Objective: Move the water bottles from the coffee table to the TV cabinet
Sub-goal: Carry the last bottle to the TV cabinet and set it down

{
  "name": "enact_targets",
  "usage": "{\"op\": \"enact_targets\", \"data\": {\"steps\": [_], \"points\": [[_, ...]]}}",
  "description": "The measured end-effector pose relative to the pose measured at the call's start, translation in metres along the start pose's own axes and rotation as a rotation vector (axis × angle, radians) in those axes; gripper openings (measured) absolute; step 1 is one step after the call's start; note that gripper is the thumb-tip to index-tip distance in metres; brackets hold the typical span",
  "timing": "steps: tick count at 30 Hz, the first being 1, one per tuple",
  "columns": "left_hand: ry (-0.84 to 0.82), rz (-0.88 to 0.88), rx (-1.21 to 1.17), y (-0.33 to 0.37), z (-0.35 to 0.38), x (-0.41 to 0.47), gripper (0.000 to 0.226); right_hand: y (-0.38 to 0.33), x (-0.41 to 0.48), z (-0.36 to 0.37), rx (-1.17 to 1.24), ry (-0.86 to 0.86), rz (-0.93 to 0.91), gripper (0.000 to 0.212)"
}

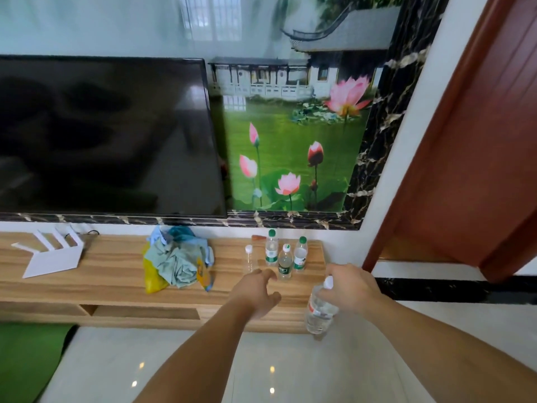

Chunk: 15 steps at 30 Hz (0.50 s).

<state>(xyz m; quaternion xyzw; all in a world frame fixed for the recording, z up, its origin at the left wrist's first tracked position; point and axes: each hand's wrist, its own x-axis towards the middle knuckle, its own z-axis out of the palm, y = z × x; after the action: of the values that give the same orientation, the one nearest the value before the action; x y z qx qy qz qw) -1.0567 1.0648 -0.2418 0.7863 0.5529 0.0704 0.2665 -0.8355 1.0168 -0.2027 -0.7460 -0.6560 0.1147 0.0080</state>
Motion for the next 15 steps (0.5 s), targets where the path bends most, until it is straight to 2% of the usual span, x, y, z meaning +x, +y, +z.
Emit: {"op": "enact_targets", "data": {"steps": [7, 15], "points": [[-0.029, -0.059, 0.064, -0.009, -0.009, 0.073, 0.039, 0.014, 0.088, 0.015, 0.003, -0.043, -0.05, 0.029], [-0.082, -0.109, 0.083, -0.006, 0.005, 0.159, 0.039, 0.036, 0.19, 0.039, 0.015, -0.274, -0.046, 0.028]]}}
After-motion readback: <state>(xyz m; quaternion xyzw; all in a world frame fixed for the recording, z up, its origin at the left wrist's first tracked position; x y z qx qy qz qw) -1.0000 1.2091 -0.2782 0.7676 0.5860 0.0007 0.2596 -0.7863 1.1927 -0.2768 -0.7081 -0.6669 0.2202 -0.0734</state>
